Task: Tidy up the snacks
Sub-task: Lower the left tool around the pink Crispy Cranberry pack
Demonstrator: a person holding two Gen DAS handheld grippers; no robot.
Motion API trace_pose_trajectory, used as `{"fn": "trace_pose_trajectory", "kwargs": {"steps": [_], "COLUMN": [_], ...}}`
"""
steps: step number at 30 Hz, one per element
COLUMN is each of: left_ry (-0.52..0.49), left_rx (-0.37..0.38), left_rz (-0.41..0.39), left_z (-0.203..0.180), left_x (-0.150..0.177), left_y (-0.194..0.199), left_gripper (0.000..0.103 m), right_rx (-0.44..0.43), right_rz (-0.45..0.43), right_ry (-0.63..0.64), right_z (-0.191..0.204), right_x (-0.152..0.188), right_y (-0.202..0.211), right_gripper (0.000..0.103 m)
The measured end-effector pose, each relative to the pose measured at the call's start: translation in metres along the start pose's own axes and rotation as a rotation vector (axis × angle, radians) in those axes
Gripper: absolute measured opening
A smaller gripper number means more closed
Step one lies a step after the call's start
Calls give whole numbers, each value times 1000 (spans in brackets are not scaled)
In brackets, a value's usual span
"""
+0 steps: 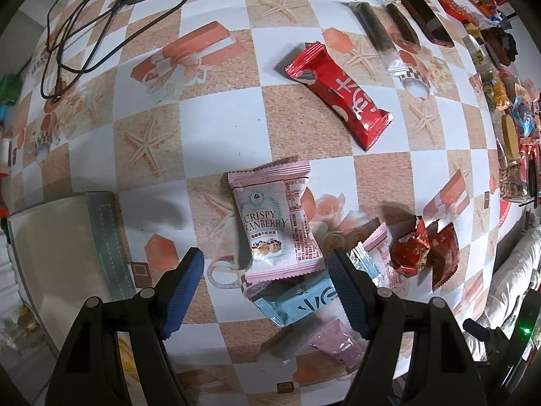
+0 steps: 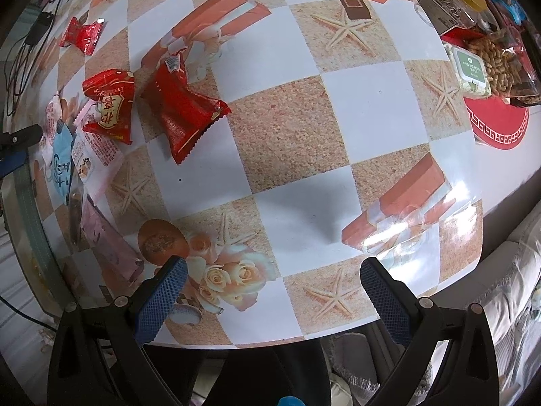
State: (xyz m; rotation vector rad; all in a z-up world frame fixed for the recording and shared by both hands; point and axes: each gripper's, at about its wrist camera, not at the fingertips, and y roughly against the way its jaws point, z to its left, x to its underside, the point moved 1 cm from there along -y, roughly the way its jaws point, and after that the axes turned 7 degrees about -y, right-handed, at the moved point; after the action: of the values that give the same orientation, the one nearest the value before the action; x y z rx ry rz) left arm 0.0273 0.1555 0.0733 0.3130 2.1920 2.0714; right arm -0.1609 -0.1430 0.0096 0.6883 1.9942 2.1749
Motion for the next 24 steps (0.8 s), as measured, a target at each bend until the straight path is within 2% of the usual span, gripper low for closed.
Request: {"fn": "trace_pose_trajectory", "kwargs": {"steps": [11,17,24], "left_ry": [3,11,30], "left_rx": [-4,7,1], "left_rz": [9,30,41], "left_z": [1,-3,-4], "left_x": [-2,-10,-23], "left_y": [-6,-14,-29], "left_gripper": [79,79,79], "right_rx": [5,11,15], "right_rz": [0,-49,-59], "right_ry": [-7,-41,-122], "right_z": [8,-7,-37], "right_x": [-8,-6,9], "right_y": [1,27,30], "right_gripper": [103,103,103]}}
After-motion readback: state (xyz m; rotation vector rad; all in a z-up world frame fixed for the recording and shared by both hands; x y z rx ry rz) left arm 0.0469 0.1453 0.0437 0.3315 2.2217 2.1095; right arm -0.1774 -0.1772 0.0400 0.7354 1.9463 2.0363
